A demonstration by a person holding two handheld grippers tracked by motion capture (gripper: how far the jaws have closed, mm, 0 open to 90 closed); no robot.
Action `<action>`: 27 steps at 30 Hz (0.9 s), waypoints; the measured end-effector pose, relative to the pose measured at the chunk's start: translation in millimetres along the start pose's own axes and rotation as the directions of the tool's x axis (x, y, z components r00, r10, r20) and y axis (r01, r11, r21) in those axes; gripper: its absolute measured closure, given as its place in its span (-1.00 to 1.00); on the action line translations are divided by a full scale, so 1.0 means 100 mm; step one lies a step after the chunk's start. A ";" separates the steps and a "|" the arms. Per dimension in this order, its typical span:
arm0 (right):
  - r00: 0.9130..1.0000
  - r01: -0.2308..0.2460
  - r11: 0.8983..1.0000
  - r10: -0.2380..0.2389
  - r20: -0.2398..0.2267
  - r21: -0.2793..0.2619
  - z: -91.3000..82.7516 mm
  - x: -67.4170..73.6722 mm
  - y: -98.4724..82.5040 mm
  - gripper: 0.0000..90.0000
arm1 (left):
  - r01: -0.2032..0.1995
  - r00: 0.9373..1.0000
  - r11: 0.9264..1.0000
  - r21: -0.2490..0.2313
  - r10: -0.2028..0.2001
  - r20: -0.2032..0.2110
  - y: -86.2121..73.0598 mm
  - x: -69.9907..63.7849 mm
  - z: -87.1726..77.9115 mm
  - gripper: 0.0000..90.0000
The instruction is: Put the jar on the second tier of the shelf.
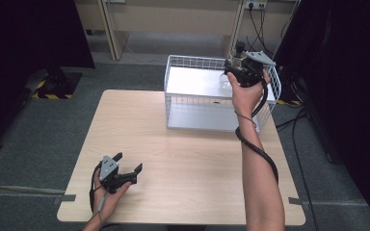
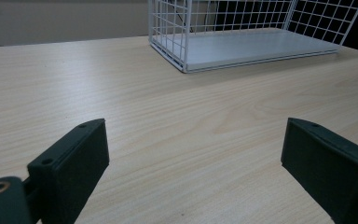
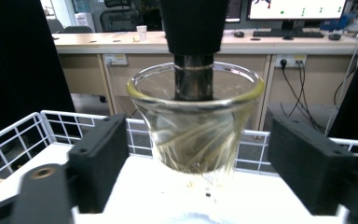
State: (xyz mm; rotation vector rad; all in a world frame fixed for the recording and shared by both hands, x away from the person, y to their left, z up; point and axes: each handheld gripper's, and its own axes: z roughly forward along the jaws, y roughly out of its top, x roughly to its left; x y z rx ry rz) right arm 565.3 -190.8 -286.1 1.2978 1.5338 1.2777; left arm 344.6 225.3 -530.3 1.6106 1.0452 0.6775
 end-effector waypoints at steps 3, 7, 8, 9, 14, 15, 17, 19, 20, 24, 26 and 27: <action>1.000 -0.004 1.000 0.004 -0.009 0.008 -0.02 0.00 0.00 -0.71 | -0.001 1.000 1.000 0.001 0.001 0.000 0.00 0.00 0.00 -0.84; 1.000 0.002 1.000 -0.002 -0.014 0.020 -0.05 -0.01 -0.02 -0.78 | -0.002 1.000 1.000 0.000 0.002 -0.001 0.00 0.00 0.00 -0.84; 1.000 -0.001 1.000 0.001 -0.019 0.022 -0.06 -0.01 -0.04 -0.78 | -0.002 1.000 1.000 -0.001 0.002 -0.001 0.00 0.00 0.00 -0.84; 1.000 0.001 1.000 -0.001 -0.025 0.025 -0.08 -0.02 -0.06 -0.80 | -0.003 1.000 1.000 0.000 0.003 -0.002 0.00 0.00 0.00 -0.84; 0.999 -0.001 1.000 0.002 -0.032 0.026 -0.14 -0.07 -0.10 -0.83 | 0.000 1.000 1.000 0.001 0.000 -0.002 0.00 0.00 0.00 -0.84; 0.999 -0.001 1.000 0.002 -0.032 0.026 -0.14 -0.07 -0.10 -0.83 | 0.000 1.000 1.000 0.001 0.000 -0.002 0.00 0.00 0.00 -0.84; 0.999 -0.001 0.999 0.002 -0.039 0.033 -0.17 -0.09 -0.13 -0.85 | -0.001 1.000 1.000 0.000 0.001 -0.003 0.00 0.00 0.00 -0.84; 0.999 0.004 0.999 -0.002 -0.043 0.033 -0.19 -0.09 -0.13 -0.85 | -0.004 1.000 1.000 0.002 0.004 -0.004 0.00 0.00 0.00 -0.84; 0.999 0.008 0.999 -0.006 -0.048 0.034 -0.20 -0.09 -0.14 -0.86 | -0.004 1.000 1.000 0.002 0.004 -0.004 0.00 -0.01 0.00 -0.84; 0.998 0.011 0.999 -0.009 -0.061 0.035 -0.28 -0.09 -0.20 -0.86 | -0.001 1.000 1.000 0.001 0.001 -0.004 0.00 0.00 0.00 -0.84; 0.998 0.013 0.999 -0.011 -0.064 0.034 -0.29 -0.09 -0.21 -0.86 | -0.002 1.000 1.000 0.001 0.002 -0.004 0.00 0.00 0.00 -0.84; 0.998 0.014 0.999 -0.012 -0.065 0.033 -0.31 -0.09 -0.22 -0.87 | -0.002 1.000 1.000 0.001 0.002 -0.004 0.00 0.00 0.00 -0.84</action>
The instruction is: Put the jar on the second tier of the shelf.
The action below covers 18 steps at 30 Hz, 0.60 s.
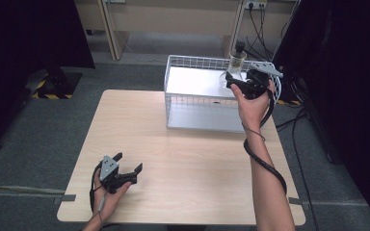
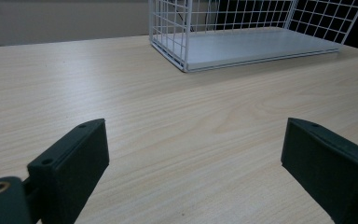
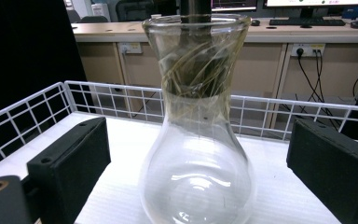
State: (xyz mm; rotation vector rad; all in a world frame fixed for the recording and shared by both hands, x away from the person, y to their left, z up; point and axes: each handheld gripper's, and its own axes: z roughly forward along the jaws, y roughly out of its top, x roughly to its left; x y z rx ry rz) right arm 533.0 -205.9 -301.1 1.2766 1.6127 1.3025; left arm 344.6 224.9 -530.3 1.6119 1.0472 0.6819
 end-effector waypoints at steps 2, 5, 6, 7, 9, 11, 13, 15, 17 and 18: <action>1.000 0.002 1.000 -0.002 -0.003 0.001 -0.03 0.00 -0.02 -0.87 | 0.000 1.000 1.000 0.000 0.000 0.000 0.00 0.00 0.00 -0.84; 1.000 0.006 1.000 -0.006 -0.007 0.004 -0.07 -0.01 -0.07 -0.87 | 0.001 1.000 1.000 0.001 -0.001 0.000 0.00 0.00 0.00 -0.84; 1.000 0.005 1.000 -0.005 -0.009 0.004 -0.08 -0.01 -0.08 -0.87 | 0.001 1.000 1.000 0.001 -0.001 0.000 0.00 0.00 0.00 -0.84; 1.000 0.006 1.000 -0.006 -0.011 0.002 -0.10 -0.02 -0.10 -0.87 | 0.001 1.000 1.000 0.001 -0.001 0.000 0.00 0.00 0.00 -0.84; 1.000 0.004 1.000 -0.004 -0.012 0.008 -0.13 -0.02 -0.15 -0.88 | 0.000 1.000 1.000 0.001 0.000 -0.001 0.00 0.00 0.00 -0.84; 1.000 0.003 1.000 -0.003 -0.015 0.007 -0.15 -0.02 -0.18 -0.88 | -0.001 1.000 1.000 0.001 0.001 -0.002 0.00 0.00 0.00 -0.84; 1.000 0.004 1.000 -0.003 -0.018 0.011 -0.17 -0.01 -0.22 -0.88 | -0.002 1.000 1.000 0.001 0.002 -0.002 0.00 0.00 0.00 -0.84; 1.000 0.007 1.000 -0.006 -0.022 0.013 -0.19 0.00 -0.25 -0.88 | -0.002 1.000 1.000 0.001 0.002 -0.002 0.00 0.00 0.00 -0.84; 1.000 0.010 1.000 -0.010 -0.024 0.016 -0.20 0.01 -0.28 -0.88 | -0.002 1.000 1.000 0.001 0.002 -0.002 0.00 0.00 0.00 -0.84; 1.000 0.012 1.000 -0.012 -0.027 0.016 -0.21 0.02 -0.30 -0.88 | -0.002 1.000 1.000 0.001 0.002 -0.002 0.00 0.00 0.00 -0.84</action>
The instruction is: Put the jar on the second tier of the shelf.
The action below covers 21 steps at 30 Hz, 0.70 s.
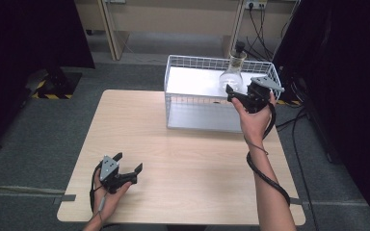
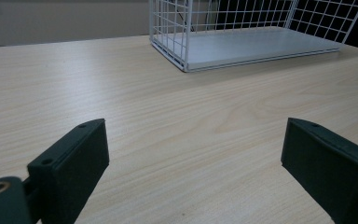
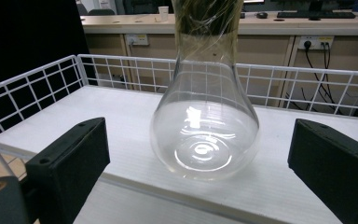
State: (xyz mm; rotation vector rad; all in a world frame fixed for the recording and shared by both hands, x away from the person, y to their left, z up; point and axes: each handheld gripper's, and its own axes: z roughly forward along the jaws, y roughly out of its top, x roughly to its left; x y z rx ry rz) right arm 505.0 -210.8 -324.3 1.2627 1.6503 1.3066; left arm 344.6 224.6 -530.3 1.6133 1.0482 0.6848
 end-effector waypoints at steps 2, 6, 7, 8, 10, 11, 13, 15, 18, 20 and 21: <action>1.000 0.008 1.000 -0.008 -0.004 0.003 -0.02 0.02 -0.03 -0.88 | 0.000 1.000 1.000 0.000 0.000 0.000 0.00 0.00 0.00 -0.84; 1.000 0.020 1.000 -0.020 -0.008 0.007 -0.06 0.03 -0.08 -0.88 | -0.001 1.000 1.000 0.000 0.001 0.000 0.00 0.00 0.00 -0.84; 1.000 0.021 1.000 -0.021 -0.010 0.009 -0.07 0.04 -0.10 -0.88 | -0.001 1.000 1.000 0.000 0.001 0.000 0.00 0.00 0.00 -0.84; 1.000 0.023 1.000 -0.022 -0.011 0.011 -0.08 0.04 -0.12 -0.88 | -0.001 1.000 1.000 0.000 0.001 -0.001 0.00 0.00 0.00 -0.84; 0.999 0.030 0.999 -0.030 -0.015 0.014 -0.10 0.05 -0.15 -0.88 | -0.002 1.000 1.000 0.000 0.002 -0.001 0.00 0.00 0.00 -0.84; 0.999 0.032 0.999 -0.031 -0.015 0.015 -0.11 0.06 -0.17 -0.88 | -0.002 1.000 1.000 0.001 0.002 -0.001 0.00 0.00 0.00 -0.84; 0.999 0.037 0.999 -0.036 -0.020 0.017 -0.13 0.07 -0.20 -0.88 | -0.001 1.000 1.000 0.001 0.001 -0.001 0.00 0.00 0.00 -0.84; 0.999 0.041 0.999 -0.041 -0.023 0.017 -0.16 0.07 -0.23 -0.88 | -0.001 1.000 1.000 0.000 0.001 -0.002 0.00 0.00 0.00 -0.84; 0.999 0.044 0.999 -0.044 -0.027 0.020 -0.19 0.09 -0.28 -0.88 | -0.003 1.000 1.000 0.000 0.003 -0.002 0.00 0.00 0.00 -0.84; 0.998 0.051 0.999 -0.051 -0.024 0.018 -0.21 0.09 -0.31 -0.88 | -0.003 1.000 1.000 0.000 0.003 -0.003 0.00 0.00 0.00 -0.84; 0.998 0.054 0.998 -0.054 -0.028 0.018 -0.23 0.10 -0.33 -0.88 | -0.004 1.000 1.000 0.001 0.004 -0.003 0.00 0.00 0.00 -0.84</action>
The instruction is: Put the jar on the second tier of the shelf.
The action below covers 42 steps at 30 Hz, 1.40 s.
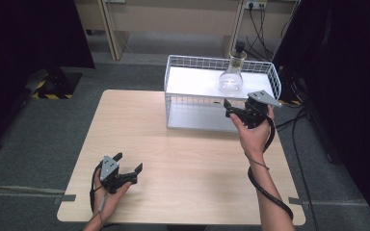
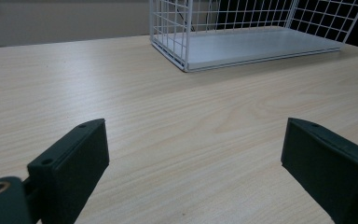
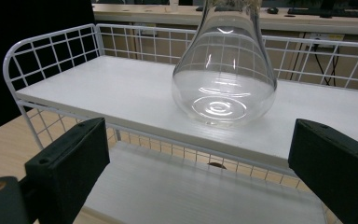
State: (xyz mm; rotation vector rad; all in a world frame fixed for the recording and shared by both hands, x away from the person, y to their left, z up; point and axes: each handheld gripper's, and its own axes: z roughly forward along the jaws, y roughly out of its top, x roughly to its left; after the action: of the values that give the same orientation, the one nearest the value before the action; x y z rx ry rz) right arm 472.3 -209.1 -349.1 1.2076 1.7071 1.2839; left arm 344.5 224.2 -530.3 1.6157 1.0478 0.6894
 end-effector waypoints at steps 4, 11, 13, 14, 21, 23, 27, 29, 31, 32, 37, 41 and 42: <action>1.000 0.001 1.000 -0.001 -0.008 0.001 -0.04 0.02 -0.05 -0.88 | 0.000 1.000 1.000 -0.001 0.000 0.000 0.00 0.00 0.00 -0.84; 1.000 0.001 1.000 -0.001 -0.016 0.013 -0.09 0.04 -0.17 -0.89 | -0.002 1.000 1.000 -0.001 0.002 -0.001 0.00 0.00 0.00 -0.84; 1.000 0.003 1.000 -0.003 -0.019 0.019 -0.11 0.04 -0.21 -0.89 | -0.002 1.000 1.000 0.000 0.002 -0.001 0.00 0.00 0.00 -0.84; 1.000 0.005 1.000 -0.004 -0.019 0.021 -0.12 0.04 -0.23 -0.89 | -0.001 1.000 1.000 0.000 0.001 -0.001 0.00 0.00 0.00 -0.84; 1.000 0.003 0.999 -0.002 -0.020 0.034 -0.20 0.02 -0.38 -0.89 | -0.005 1.000 1.000 0.001 0.005 -0.002 0.00 -0.01 0.00 -0.84; 1.000 0.000 0.999 0.001 -0.019 0.036 -0.23 0.02 -0.42 -0.89 | -0.005 1.000 1.000 0.001 0.005 -0.003 0.00 -0.01 0.00 -0.84; 1.000 -0.005 0.999 0.006 -0.019 0.041 -0.27 0.00 -0.49 -0.89 | -0.005 1.000 1.000 0.000 0.005 -0.004 0.00 -0.01 0.00 -0.84; 1.000 -0.005 0.999 0.006 -0.019 0.045 -0.29 0.00 -0.53 -0.89 | -0.005 1.000 1.000 0.000 0.005 -0.004 0.00 -0.01 0.00 -0.84; 1.000 -0.006 0.999 0.007 -0.019 0.048 -0.31 -0.01 -0.57 -0.89 | -0.005 1.000 1.000 0.000 0.005 -0.004 0.00 -0.01 0.00 -0.84; 1.000 -0.008 0.999 0.009 -0.020 0.051 -0.32 -0.01 -0.59 -0.89 | -0.005 1.000 1.000 0.000 0.005 -0.004 0.00 -0.01 0.00 -0.84; 1.000 -0.004 0.998 0.006 -0.018 0.060 -0.37 -0.01 -0.69 -0.89 | -0.006 1.000 1.000 -0.001 0.006 -0.005 0.00 -0.01 0.00 -0.84; 1.000 0.001 0.997 -0.001 -0.010 0.072 -0.42 -0.02 -0.79 -0.89 | -0.006 1.000 1.000 0.000 0.006 -0.005 0.00 -0.01 0.00 -0.84; 1.000 0.001 0.997 0.000 -0.009 0.075 -0.43 -0.02 -0.82 -0.89 | -0.006 1.000 1.000 0.000 0.006 -0.005 0.00 -0.01 0.00 -0.84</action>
State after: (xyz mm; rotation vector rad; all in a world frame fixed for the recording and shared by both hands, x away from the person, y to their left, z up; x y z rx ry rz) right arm 412.0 -232.4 -415.6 1.2458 1.7757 1.2359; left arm 343.9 223.6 -530.2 1.6186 1.0469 0.6976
